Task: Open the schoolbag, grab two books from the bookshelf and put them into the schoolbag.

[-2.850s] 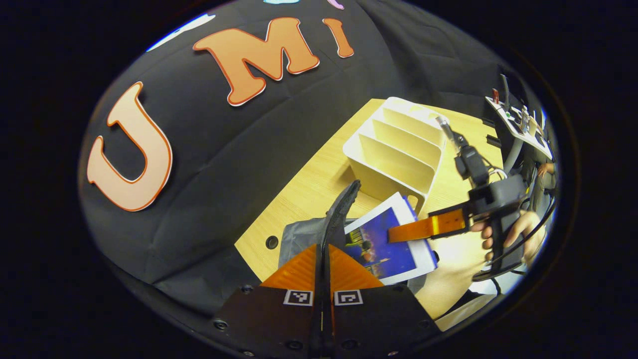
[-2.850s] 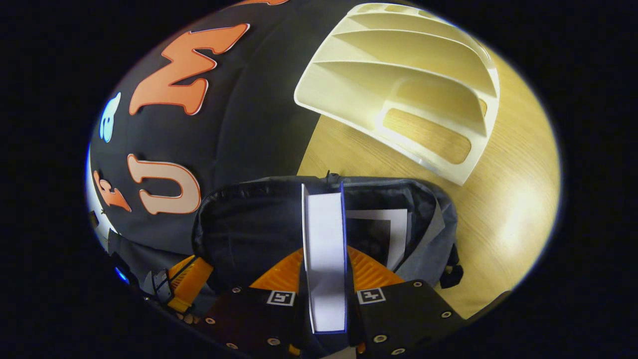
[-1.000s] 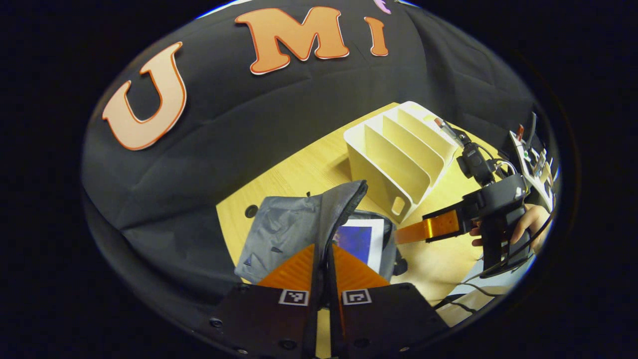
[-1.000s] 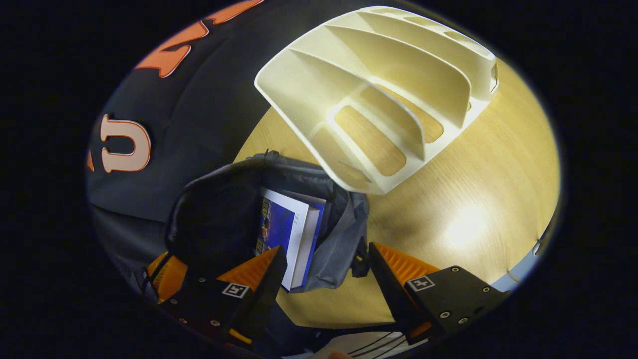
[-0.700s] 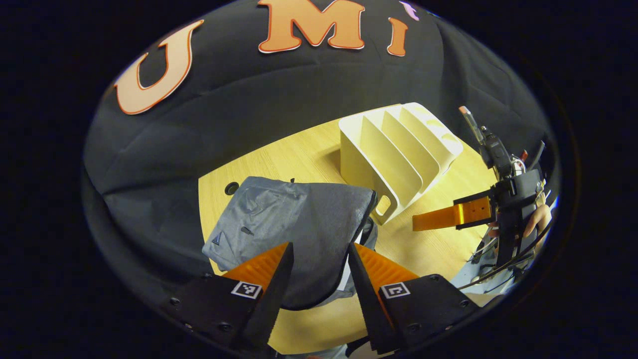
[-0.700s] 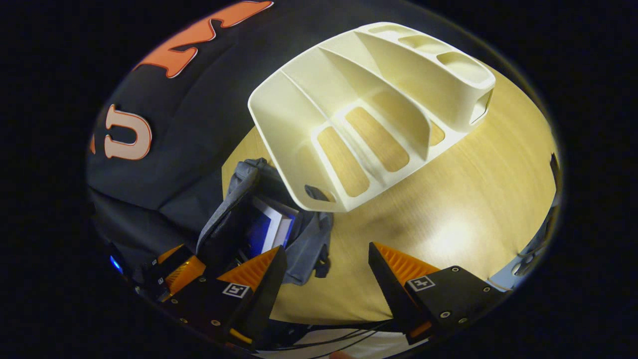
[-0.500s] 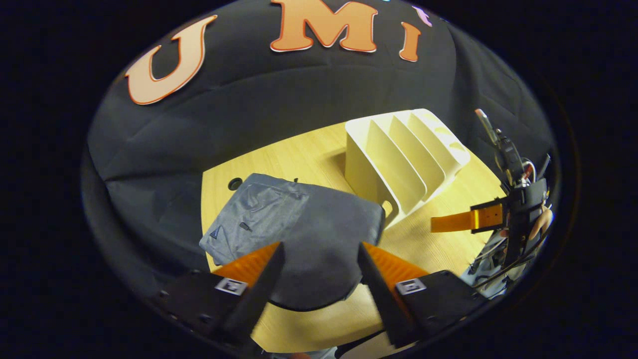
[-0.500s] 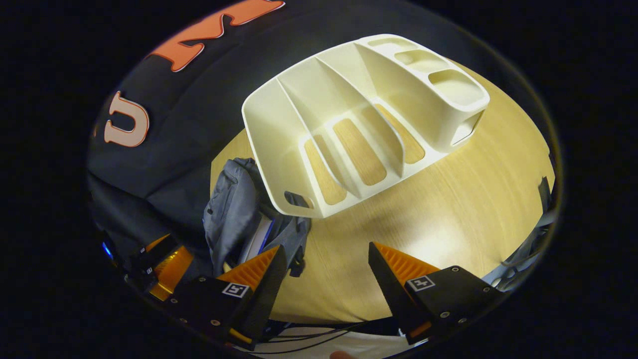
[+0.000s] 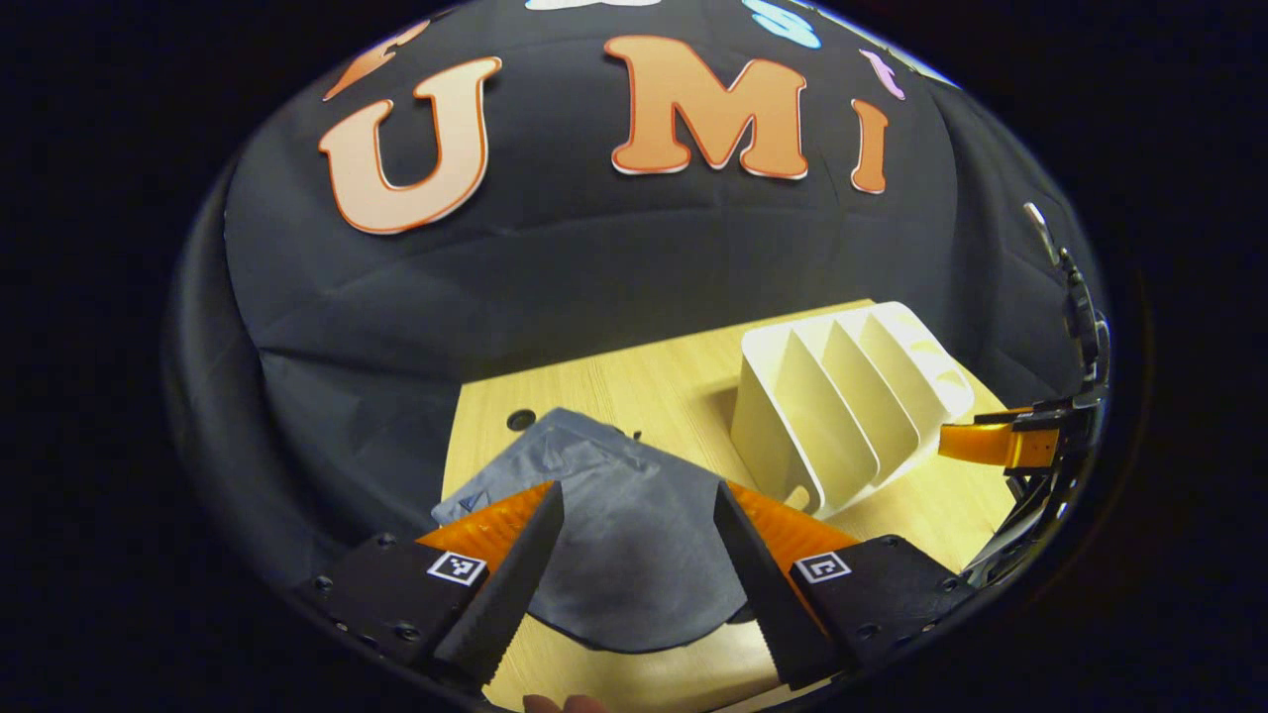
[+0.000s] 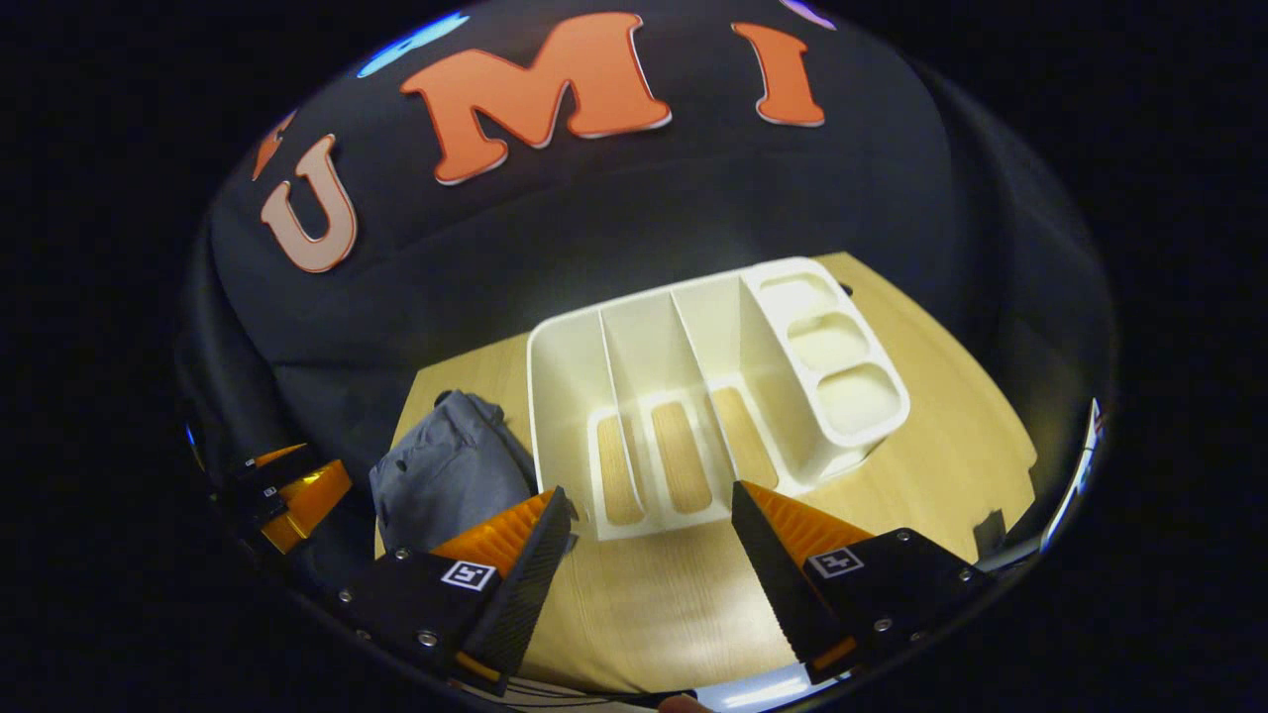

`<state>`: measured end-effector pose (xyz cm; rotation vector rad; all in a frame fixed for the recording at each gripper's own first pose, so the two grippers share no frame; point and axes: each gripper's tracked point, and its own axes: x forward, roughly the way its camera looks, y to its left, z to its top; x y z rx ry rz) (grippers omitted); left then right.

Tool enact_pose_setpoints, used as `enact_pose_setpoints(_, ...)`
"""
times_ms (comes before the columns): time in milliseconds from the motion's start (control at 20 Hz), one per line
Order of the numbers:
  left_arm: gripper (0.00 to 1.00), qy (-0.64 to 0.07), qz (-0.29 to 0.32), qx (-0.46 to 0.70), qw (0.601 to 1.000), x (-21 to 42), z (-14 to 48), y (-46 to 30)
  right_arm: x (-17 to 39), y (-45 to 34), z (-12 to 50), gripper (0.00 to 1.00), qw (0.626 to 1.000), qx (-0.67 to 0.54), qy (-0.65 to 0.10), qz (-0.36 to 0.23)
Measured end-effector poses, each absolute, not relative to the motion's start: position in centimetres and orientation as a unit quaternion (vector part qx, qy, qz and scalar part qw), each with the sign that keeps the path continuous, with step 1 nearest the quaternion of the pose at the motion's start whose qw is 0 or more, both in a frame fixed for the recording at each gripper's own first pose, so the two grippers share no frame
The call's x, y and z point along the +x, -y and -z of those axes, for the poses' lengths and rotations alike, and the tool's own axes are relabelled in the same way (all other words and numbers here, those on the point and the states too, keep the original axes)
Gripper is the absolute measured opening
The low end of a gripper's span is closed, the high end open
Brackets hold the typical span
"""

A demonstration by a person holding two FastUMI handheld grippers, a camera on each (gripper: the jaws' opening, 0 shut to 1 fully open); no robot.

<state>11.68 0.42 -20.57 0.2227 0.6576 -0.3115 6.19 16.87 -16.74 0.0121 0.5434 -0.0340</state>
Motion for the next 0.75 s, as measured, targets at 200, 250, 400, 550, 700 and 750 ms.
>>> enact_pose_setpoints(200, 0.98, -0.269, 0.133, 0.097, 0.949, 12.8, 18.2, -0.5, 6.9, -17.6, 11.2, 0.98, 0.989, -0.027, -0.149, 0.005)
enact_pose_setpoints(250, 0.98, -0.257, 0.128, 0.089, 0.954, 13.2, 18.0, -0.5, 6.9, -17.6, 10.5, 0.98, 0.992, -0.032, -0.122, -0.001)
enact_pose_setpoints(400, 0.98, -0.221, 0.117, 0.064, 0.966, 14.3, 17.1, -0.7, 6.7, -17.7, 8.5, 0.98, 0.997, -0.060, -0.050, -0.008)
enact_pose_setpoints(550, 0.98, -0.185, 0.101, 0.055, 0.976, 14.6, 15.4, -1.7, 6.4, -18.0, 8.2, 0.97, 0.996, -0.088, -0.018, -0.021)
enact_pose_setpoints(700, 0.98, -0.138, 0.102, 0.047, 0.984, 14.5, 13.4, -2.3, 5.4, -18.2, 8.0, 0.98, 0.995, -0.090, -0.009, -0.036)
enact_pose_setpoints(750, 0.98, -0.124, 0.103, 0.046, 0.986, 14.5, 12.7, -2.5, 5.1, -18.2, 7.9, 0.98, 0.995, -0.091, -0.004, -0.038)
